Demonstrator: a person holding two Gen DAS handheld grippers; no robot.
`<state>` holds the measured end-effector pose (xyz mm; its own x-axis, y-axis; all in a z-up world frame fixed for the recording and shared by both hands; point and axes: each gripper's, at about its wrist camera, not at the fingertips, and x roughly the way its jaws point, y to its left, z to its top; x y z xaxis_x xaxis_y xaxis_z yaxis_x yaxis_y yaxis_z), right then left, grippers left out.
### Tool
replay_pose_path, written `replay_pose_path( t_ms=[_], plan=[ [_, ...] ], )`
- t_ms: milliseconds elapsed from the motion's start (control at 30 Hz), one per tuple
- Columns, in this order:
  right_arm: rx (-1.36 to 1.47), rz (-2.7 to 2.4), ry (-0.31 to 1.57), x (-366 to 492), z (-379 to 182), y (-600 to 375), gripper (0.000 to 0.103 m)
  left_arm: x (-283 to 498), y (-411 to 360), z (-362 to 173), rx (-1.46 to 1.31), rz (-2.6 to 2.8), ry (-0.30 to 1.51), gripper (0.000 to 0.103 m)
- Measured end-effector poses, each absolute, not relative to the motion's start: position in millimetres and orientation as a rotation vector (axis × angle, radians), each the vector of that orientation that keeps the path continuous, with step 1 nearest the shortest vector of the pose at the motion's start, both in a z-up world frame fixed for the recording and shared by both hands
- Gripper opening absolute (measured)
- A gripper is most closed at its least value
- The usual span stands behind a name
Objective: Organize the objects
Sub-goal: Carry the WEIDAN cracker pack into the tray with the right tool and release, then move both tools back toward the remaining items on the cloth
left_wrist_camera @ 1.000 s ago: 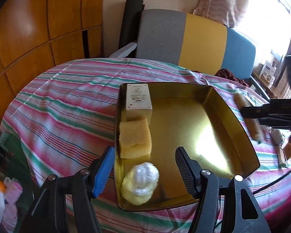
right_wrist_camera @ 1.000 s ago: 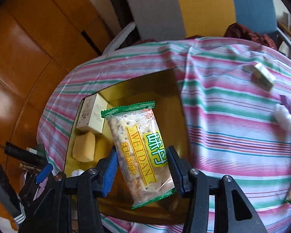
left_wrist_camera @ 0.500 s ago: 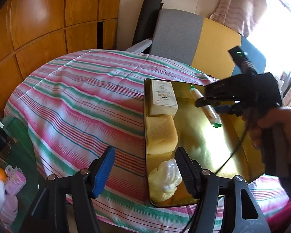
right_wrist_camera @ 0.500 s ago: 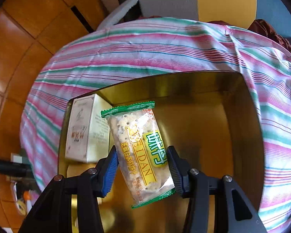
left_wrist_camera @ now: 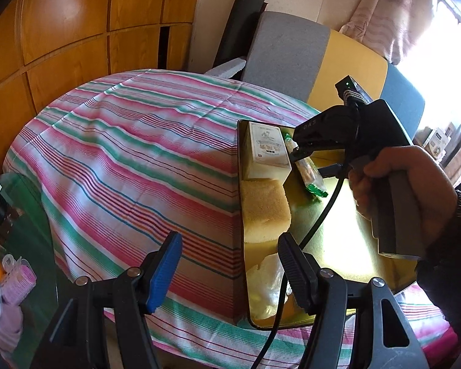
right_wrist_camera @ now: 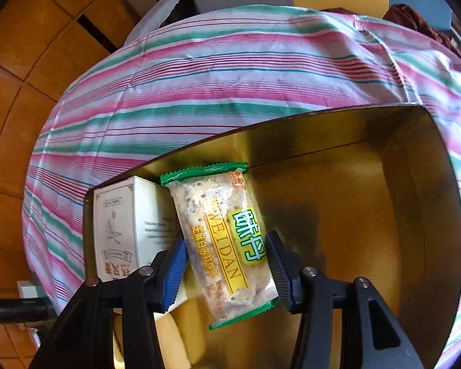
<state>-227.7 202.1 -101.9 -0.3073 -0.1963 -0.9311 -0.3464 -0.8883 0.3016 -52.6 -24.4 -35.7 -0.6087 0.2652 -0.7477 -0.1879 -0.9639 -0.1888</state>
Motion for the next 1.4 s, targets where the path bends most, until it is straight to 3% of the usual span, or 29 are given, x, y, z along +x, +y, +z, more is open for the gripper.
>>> replay_pose_path(
  t_ms=[300, 700, 900, 1267, 1400],
  plan=[
    [-1.743, 2.462, 0.862, -203.7, -87.6, 214.2, 0.052, -51.1, -24.2, -30.4, -1.21, 2.62, -0.131, 0.067],
    [-1.594, 2.653, 0.643, -112.3, -43.4, 259.9, 0.054, -45.8, -7.5, -11.1, -1.131, 2.624, -0.068, 0.067],
    [-1.495, 2.641, 0.621, -58.7, -31.3, 311.7, 0.056, -43.4, 21.9, 1.5, -1.088, 2.586, 0.006, 0.072],
    [-1.241, 2.433, 0.71, 41.2, -15.1, 462.1, 0.056, -50.8, 135.3, 43.7, -0.96, 2.418, 0.206, 0.072],
    [-1.118, 2.349, 0.757, 75.1, -10.2, 519.3, 0.057, -55.9, 196.4, 53.8, -0.92, 2.327, 0.285, 0.079]
  ],
)
